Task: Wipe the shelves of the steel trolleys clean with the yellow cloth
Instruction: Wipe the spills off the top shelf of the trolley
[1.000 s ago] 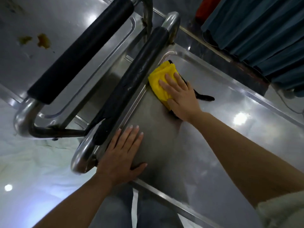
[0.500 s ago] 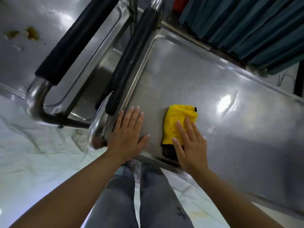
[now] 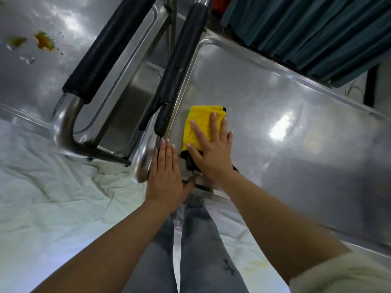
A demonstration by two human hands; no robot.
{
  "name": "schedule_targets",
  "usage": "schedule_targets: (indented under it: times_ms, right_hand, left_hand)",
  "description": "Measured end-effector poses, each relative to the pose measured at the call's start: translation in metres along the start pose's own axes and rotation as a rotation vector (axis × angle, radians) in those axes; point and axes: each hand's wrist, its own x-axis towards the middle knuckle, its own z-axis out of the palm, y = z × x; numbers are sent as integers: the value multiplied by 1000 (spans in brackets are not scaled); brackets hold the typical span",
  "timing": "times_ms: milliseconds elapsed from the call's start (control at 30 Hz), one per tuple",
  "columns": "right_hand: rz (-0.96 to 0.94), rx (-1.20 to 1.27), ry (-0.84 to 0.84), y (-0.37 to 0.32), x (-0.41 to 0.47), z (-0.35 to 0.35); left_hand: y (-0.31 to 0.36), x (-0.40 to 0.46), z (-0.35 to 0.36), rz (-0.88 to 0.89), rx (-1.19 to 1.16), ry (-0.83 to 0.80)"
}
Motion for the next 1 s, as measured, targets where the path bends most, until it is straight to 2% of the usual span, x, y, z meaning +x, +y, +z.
schedule_targets:
  times_ms: [67, 200, 367, 533, 767, 1000]
  right_hand:
    - [-61, -26, -6, 0, 33, -5]
    - [-21, -55, 13, -2, 67, -5]
    - [-135, -42, -6, 11, 10, -2]
    - [-121, 13, -88, 27, -60, -6]
    - [-235, -182, -163, -11, -26, -10]
    - [-255, -141, -118, -17, -9, -6]
  left_hand:
    - [0, -1, -2, -6, -10, 5]
    - [2, -1, -7, -39, -34, 28]
    - [5, 0, -11, -71, -28, -19]
    - [5, 2, -14, -41, -135, -79]
    - [0, 4, -21, 6, -113, -104]
    - [-2, 1, -7, 35, -5, -55]
